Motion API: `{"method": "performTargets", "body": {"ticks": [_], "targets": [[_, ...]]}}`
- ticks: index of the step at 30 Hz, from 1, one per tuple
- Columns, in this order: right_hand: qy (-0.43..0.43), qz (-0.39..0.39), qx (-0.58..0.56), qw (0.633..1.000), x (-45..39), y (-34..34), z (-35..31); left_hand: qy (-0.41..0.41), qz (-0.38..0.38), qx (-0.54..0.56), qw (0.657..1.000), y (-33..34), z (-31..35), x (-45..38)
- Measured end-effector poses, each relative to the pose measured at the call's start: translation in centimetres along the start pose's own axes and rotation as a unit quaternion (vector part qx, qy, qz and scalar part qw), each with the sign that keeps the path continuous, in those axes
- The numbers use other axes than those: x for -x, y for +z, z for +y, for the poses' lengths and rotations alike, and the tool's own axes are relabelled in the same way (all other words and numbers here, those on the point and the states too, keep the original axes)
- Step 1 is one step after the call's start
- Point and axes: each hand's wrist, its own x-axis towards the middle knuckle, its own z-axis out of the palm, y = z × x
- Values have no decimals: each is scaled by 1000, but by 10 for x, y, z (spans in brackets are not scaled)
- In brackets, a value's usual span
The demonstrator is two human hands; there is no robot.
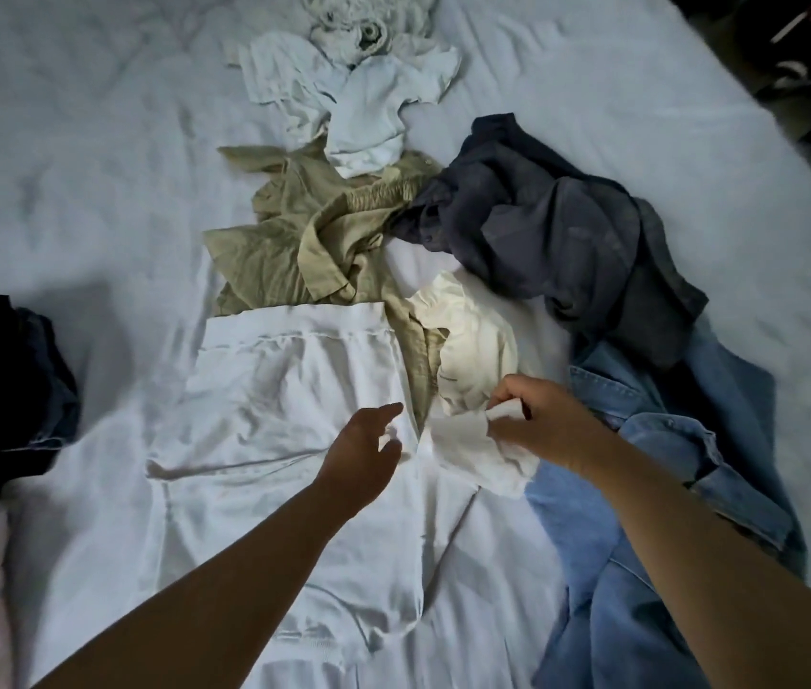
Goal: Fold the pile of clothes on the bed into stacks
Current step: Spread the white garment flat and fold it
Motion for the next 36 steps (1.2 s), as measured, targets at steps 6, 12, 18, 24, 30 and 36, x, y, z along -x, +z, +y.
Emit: {"method": "performTargets", "body": {"ticks": [6, 12, 18, 24, 30, 36], "targets": [[24, -17, -148, 989, 28, 36, -41, -4, 1, -25, 1000, -31, -32, 35], [-81, -79, -5, 994, 29, 86, -117, -3, 10, 4, 1000, -78, -65, 75], [-243, -73, 126, 959, 10, 116, -173, 103, 37, 84, 990, -102, -59, 91], [-255, 37, 134, 957, -17, 137, -178, -108, 171, 114, 973, -124, -68, 83], [-162, -12, 182, 970, -25, 158, -110, -274, 124, -110, 947, -136, -134, 88], [-86, -48, 236, 967, -34, 179, -37, -222, 180, -105, 952, -120, -157, 60]]}}
